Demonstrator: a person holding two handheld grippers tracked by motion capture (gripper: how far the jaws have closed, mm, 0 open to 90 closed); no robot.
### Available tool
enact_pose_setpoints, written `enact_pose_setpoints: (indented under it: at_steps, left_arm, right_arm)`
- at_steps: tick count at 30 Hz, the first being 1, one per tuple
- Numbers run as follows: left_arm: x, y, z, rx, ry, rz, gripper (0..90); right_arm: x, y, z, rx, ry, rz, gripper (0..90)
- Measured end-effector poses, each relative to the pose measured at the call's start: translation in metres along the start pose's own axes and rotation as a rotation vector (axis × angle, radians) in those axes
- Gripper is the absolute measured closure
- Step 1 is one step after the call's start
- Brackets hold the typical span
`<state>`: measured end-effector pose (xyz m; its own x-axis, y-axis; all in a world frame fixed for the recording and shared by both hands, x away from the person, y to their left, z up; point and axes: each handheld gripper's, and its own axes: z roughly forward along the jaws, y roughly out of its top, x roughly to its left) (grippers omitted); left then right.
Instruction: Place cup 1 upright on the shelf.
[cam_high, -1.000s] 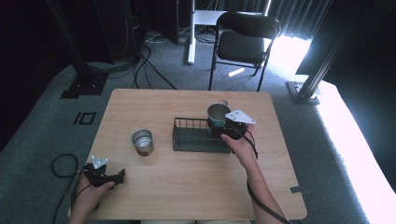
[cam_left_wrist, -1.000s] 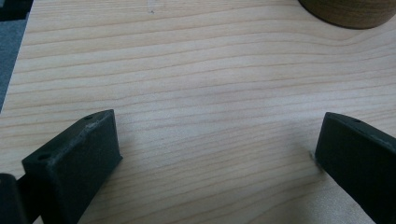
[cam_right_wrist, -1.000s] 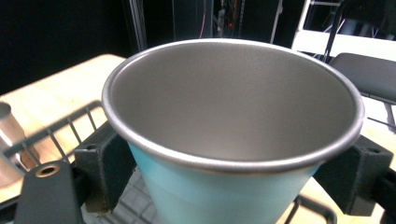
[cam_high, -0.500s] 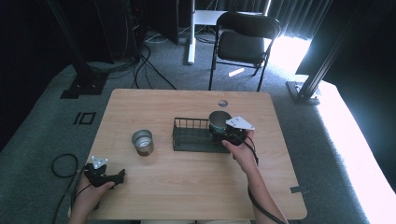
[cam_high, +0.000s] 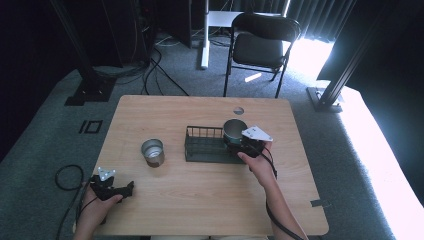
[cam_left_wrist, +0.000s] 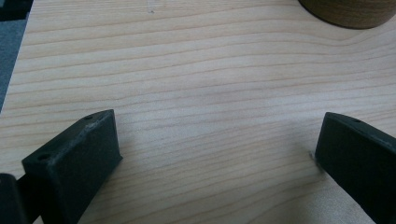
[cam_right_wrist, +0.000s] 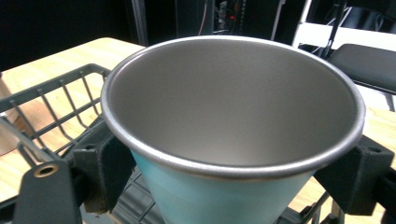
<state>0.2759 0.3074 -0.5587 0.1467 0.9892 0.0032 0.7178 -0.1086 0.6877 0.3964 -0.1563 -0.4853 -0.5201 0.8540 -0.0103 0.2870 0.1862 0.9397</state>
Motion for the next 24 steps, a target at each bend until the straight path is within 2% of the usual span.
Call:
enact_pose_setpoints:
  at_steps: [2,6,12,24]
  left_arm:
    - [0.000,0.000,0.000,0.000,0.000,0.000,0.5]
    - [0.000,0.000,0.000,0.000,0.000,0.000,0.5]
    - [0.000,0.000,0.000,0.000,0.000,0.000,0.5]
    - [0.000,0.000,0.000,0.000,0.000,0.000,0.5]
  right_arm:
    - [0.001,0.000,-0.001,-0.003,0.004,0.010,11.7]
    - [0.001,0.000,-0.004,0.000,-0.002,-0.005,10.8]
    - [0.000,-0.003,-0.011,0.003,0.011,0.004,10.8]
    - [-0.005,-0.009,-0.026,-0.001,0.005,0.002,10.8]
